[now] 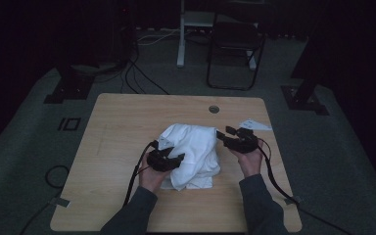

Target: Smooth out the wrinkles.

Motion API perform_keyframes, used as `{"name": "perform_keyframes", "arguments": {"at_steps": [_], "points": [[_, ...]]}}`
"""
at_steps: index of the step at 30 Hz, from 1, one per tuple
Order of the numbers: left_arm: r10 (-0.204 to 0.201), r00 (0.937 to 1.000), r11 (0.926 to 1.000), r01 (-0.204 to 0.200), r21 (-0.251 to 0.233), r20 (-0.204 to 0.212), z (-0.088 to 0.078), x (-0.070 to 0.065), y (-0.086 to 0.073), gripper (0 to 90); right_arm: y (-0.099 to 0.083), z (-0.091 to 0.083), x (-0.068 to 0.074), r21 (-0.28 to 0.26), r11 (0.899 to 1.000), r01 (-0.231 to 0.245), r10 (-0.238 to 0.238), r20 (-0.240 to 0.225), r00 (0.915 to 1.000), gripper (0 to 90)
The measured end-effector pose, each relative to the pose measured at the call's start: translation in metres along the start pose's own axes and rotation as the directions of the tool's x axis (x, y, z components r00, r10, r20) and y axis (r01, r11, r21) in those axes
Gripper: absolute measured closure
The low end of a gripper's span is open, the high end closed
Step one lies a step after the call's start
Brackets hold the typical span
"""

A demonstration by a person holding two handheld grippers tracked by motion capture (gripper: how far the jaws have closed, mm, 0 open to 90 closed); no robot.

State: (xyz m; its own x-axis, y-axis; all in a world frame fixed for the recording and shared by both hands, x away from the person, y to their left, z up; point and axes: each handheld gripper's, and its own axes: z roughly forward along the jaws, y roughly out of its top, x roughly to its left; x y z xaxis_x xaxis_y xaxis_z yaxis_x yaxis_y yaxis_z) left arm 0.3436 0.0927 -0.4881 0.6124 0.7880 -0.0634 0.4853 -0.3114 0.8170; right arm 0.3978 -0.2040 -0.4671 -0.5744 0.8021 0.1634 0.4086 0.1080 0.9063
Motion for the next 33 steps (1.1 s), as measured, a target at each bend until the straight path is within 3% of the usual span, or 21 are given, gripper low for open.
{"name": "perform_keyframes", "arguments": {"at_steps": [5,9,11,14,16,17,18,21,25,28,30,31,33], "points": [[0.027,0.9977,0.9986,-0.024,-0.047,0.062,-0.015,-0.021,-0.008,47.9,0.004,0.016,0.004,0.012,1.0,-0.013,0.013,-0.018,0.9998,46.5],[0.079,0.9885,0.9968,-0.077,-0.022,0.129,-0.008,-0.044,-0.021,47.8,0.003,0.028,0.002,0.039,0.999,-0.036,0.037,-0.032,0.9988,51.1],[0.111,0.9873,0.9937,-0.112,-0.003,0.113,0.001,-0.054,-0.028,47.9,0.002,0.033,0.0,0.052,0.997,-0.053,0.055,-0.042,0.9976,53.7],[0.169,0.9819,0.985,-0.171,0.022,0.086,0.015,-0.064,-0.035,55.1,0.001,0.035,-0.003,0.056,0.996,-0.065,0.068,-0.047,0.9966,70.9],[0.205,0.976,0.9768,-0.208,0.048,0.075,0.023,-0.066,-0.037,67.6,0.001,0.033,-0.004,0.06,0.996,-0.061,0.062,-0.015,0.9979,80.6],[0.206,0.9754,0.9756,-0.211,0.061,0.077,0.026,-0.067,-0.038,73.5,0.002,0.031,-0.005,0.056,0.996,-0.07,0.07,-0.003,0.9976,81.3],[0.209,0.9751,0.9747,-0.214,0.064,0.073,0.027,-0.067,-0.039,78.0,0.002,0.028,-0.006,0.044,0.996,-0.079,0.08,-0.012,0.9967,79.8],[0.22,0.9721,0.9727,-0.225,0.058,0.081,0.029,-0.07,-0.041,89.9,0.003,0.021,-0.007,-0.002,0.996,-0.089,0.088,-0.047,0.995,62.2],[0.236,0.9677,0.9689,-0.241,0.056,0.09,0.029,-0.076,-0.04,90.0,0.006,0.021,-0.001,-0.022,0.998,-0.066,0.065,-0.055,0.9964,52.1],[0.24,0.9686,0.9695,-0.242,0.037,0.066,0.028,-0.079,-0.041,90.0,0.007,0.028,0.003,0.005,0.998,-0.057,0.058,-0.065,0.9962,52.8],[0.243,0.9699,0.9697,-0.243,0.019,0.009,0.026,-0.081,-0.042,70.5,0.007,0.033,0.005,0.028,0.999,-0.045,0.047,-0.071,0.9964,54.7],[0.246,0.9694,0.9693,-0.246,0.015,0.005,0.027,-0.082,-0.043,60.1,0.006,0.035,0.006,0.036,0.998,-0.043,0.046,-0.076,0.9961,57.2],[0.251,0.968,0.9678,-0.25,0.03,-0.014,0.032,-0.083,-0.044,49.1,0.005,0.038,0.006,0.05,0.998,-0.043,0.047,-0.083,0.9954,71.3]]}}
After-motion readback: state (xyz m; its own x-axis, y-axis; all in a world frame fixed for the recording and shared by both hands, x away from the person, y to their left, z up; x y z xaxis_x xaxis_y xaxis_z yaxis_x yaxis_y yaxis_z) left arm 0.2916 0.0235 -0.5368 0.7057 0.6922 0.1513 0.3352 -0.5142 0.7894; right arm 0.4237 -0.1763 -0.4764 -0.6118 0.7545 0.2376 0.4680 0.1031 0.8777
